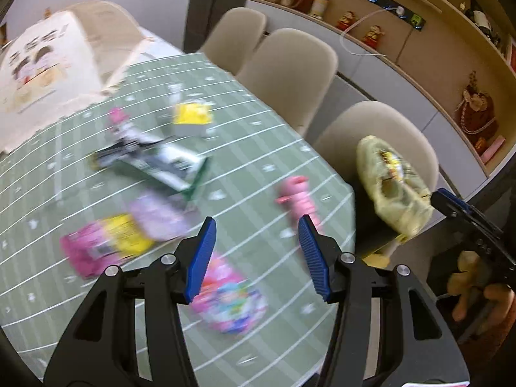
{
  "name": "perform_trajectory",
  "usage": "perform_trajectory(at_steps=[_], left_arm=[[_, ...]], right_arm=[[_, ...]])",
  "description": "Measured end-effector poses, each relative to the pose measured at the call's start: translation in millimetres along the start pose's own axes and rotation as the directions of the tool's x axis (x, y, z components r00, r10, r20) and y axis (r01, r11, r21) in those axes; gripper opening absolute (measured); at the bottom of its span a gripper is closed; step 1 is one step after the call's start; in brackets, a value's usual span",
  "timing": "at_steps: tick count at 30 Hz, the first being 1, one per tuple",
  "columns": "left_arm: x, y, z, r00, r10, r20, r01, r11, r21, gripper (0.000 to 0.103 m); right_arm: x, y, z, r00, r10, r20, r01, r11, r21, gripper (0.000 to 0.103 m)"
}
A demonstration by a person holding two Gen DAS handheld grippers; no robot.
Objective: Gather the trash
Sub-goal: 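Move both grippers back over the table toward the remaining trash, then grasp the pink Kleenex pack with the right gripper while the left gripper grasps the pink-yellow wrapper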
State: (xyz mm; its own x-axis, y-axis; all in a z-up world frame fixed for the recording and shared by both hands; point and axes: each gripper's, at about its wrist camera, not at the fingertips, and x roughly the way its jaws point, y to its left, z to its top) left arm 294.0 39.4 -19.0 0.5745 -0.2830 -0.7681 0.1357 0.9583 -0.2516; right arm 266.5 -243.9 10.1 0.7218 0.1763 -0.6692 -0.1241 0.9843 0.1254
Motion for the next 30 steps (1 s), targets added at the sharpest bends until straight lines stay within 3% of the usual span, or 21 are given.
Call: perform_trajectory(at_steps=[12,16,24,27,30], left_arm=[[-45.4,136.0,-49.5,0.999,0.041,0.012,-0.041,0.998,-0.038,0.051],[-49.1,169.0,-60.2,0.998,0.059,0.002,-0.058,0.998,-0.039,0.051],[-46.6,204.5,-65.6,0.999,-0.015,-0.032,0.015,1.000,-0.006,0.051],[-41.7,208.5,-62.2,0.999,-0.037,-0.024,0.037,0.999,0.007,0.051],[-39.4,213.8,-59.4,0.998,-0.058,-0.010,0.058,0.998,-0.009,0.051]], right_arm=[[1.3,131.1,-40.1,1.000,-0.015,-0.026,0.013,0.998,-0.058,0.039],[11.2,155.9,-52.2,0.999,0.004,-0.047,-0.006,0.999,-0.045,0.047],[43.4,197.7,-66.6,0.989,0.034,-0.146,-0.047,0.995,-0.088,0.048],[58.2,201.7,-71.2,0.982,0.006,-0.189,-0.025,0.995,-0.098,0.048],[69.1,200.1,-73.1,0.972,0.042,-0.230,-0.065,0.993,-0.096,0.048]])
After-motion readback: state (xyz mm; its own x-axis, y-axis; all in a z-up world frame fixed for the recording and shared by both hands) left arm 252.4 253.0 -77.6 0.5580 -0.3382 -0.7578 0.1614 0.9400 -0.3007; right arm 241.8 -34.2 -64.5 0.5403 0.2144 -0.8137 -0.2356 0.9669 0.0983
